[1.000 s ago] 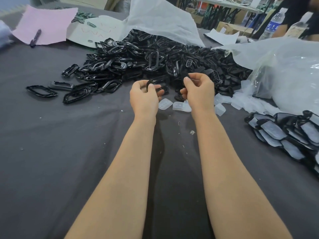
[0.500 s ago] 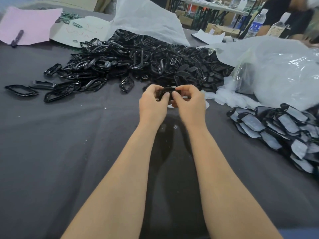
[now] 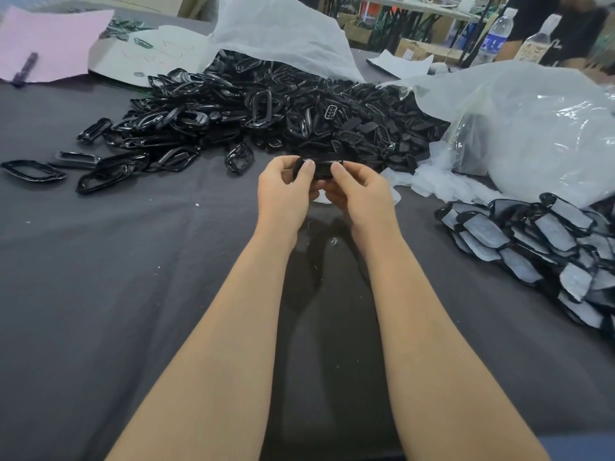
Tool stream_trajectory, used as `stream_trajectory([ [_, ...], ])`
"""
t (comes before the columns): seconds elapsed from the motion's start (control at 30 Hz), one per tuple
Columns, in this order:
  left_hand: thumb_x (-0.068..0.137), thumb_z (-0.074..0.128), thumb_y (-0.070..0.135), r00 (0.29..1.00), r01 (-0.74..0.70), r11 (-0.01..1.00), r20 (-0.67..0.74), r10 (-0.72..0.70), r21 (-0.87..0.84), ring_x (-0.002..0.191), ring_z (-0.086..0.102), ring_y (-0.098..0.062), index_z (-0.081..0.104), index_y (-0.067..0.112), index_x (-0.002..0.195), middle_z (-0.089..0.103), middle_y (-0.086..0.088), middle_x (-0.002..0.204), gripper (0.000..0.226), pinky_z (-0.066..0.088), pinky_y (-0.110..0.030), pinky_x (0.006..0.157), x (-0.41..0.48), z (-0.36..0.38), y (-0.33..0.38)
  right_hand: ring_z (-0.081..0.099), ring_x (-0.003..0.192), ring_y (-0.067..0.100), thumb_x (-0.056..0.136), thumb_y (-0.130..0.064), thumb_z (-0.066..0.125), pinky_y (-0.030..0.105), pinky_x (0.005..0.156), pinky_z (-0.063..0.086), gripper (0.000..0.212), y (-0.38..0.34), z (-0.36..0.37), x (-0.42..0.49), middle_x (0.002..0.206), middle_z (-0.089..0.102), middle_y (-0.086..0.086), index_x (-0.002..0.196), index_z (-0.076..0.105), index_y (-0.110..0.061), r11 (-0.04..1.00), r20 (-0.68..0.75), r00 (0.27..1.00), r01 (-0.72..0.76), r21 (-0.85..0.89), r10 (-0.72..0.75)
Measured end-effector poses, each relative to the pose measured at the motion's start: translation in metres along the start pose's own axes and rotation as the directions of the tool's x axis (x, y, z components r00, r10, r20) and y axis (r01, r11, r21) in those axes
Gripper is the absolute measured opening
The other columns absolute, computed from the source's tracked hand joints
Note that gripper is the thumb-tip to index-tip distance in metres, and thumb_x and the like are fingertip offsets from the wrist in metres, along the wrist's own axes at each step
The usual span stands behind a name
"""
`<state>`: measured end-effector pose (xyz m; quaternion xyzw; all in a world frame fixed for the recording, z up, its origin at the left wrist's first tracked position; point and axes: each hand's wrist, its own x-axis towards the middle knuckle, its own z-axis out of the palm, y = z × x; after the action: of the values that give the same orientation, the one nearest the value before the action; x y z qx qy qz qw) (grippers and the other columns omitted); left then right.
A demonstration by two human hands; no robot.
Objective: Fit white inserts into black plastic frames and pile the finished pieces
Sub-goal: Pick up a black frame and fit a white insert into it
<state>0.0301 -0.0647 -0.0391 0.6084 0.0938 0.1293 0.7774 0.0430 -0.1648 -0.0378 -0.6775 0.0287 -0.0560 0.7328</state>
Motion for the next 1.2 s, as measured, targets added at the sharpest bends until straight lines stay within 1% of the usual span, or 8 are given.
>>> stream_trajectory([
  [0.17,0.097,0.056,0.012,0.999,0.028,0.998,0.036,-0.026,-0.050,0.065,0.068,-0.003,0.057,0.009,0.104,0.067,0.000,0.086,0.007,0.057,-0.020,0.069,-0.001,0.000,0.000,0.062,0.061,0.006,0.092,-0.018,0.062,0.019,0.061,0.051,0.007,-0.001,-0.001,0.001,0.069,0.065,-0.001,0.088,0.061,-0.013,0.998,-0.017,1.000,-0.023,0.051,0.024],
  [0.4,0.095,0.058,0.013,0.993,-0.116,0.953,0.023,0.114,0.280,0.078,0.071,-0.012,0.056,0.020,0.099,0.070,-0.008,0.099,0.009,0.059,-0.032,0.080,-0.005,0.001,-0.002,0.068,0.084,0.024,0.091,-0.015,0.062,0.039,0.084,0.056,0.011,0.000,0.002,-0.003,0.090,0.066,0.006,0.099,0.055,-0.013,0.960,-0.129,0.982,0.101,-0.260,-0.138],
  [0.57,0.096,0.057,0.016,0.983,-0.175,0.900,0.028,0.179,0.398,0.062,0.067,-0.004,0.058,0.021,0.102,0.070,-0.005,0.093,0.008,0.058,-0.024,0.067,-0.005,-0.001,-0.002,0.067,0.085,0.024,0.090,-0.017,0.062,0.033,0.081,0.054,0.013,-0.002,0.005,-0.008,0.089,0.066,0.007,0.100,0.053,-0.015,0.889,-0.116,0.960,0.186,-0.418,-0.255],
  [0.7,0.096,0.054,0.010,0.984,-0.147,0.954,-0.056,0.167,0.262,0.058,0.063,-0.004,0.053,0.025,0.087,0.065,0.000,0.071,0.018,0.056,-0.024,0.066,-0.002,-0.003,0.002,0.066,0.084,0.021,0.093,-0.016,0.058,0.021,0.078,0.050,0.014,-0.004,0.004,-0.006,0.089,0.068,0.005,0.106,0.058,-0.010,0.900,-0.131,0.949,0.220,-0.377,-0.287],
  [0.8,0.097,0.051,0.007,0.974,-0.082,0.996,-0.211,0.084,0.019,0.049,0.057,0.000,0.050,0.024,0.086,0.061,0.000,0.066,0.021,0.053,-0.020,0.057,0.004,-0.010,0.007,0.060,0.086,0.014,0.095,-0.014,0.052,0.007,0.072,0.040,0.020,-0.002,-0.002,-0.004,0.096,0.066,0.000,0.111,0.064,-0.009,0.769,-0.101,0.920,0.253,-0.587,-0.379],
  [0.93,0.098,0.050,0.007,0.942,-0.063,0.979,-0.335,-0.005,-0.192,0.052,0.056,-0.002,0.050,0.010,0.105,0.060,-0.002,0.069,0.007,0.049,-0.017,0.055,0.009,-0.014,0.008,0.050,0.114,0.027,0.091,-0.027,0.057,0.031,0.093,0.039,0.028,0.006,0.001,-0.001,0.121,0.057,0.008,0.115,0.066,-0.016,0.513,0.111,0.965,0.222,-0.829,-0.238],
  [1.03,0.098,0.050,0.008,0.933,-0.061,0.969,-0.360,-0.029,-0.238,0.052,0.055,-0.002,0.049,0.007,0.112,0.060,0.000,0.068,0.014,0.049,-0.017,0.054,0.009,-0.014,0.009,0.039,0.121,0.028,0.090,-0.043,0.058,0.037,0.098,0.034,0.040,0.008,0.006,-0.003,0.130,0.047,0.004,0.126,0.059,-0.025,0.325,0.146,0.980,0.183,-0.928,-0.135],
  [1.2,0.098,0.051,0.009,0.940,-0.010,0.967,-0.331,-0.077,-0.254,0.050,0.054,-0.002,0.050,0.005,0.117,0.061,-0.002,0.069,0.019,0.048,-0.016,0.052,0.008,-0.013,0.010,0.044,0.113,0.028,0.097,-0.034,0.050,0.038,0.095,0.037,0.029,0.008,0.009,-0.005,0.122,0.055,0.007,0.115,0.067,-0.020,0.398,0.121,0.965,0.208,-0.894,-0.233],
])
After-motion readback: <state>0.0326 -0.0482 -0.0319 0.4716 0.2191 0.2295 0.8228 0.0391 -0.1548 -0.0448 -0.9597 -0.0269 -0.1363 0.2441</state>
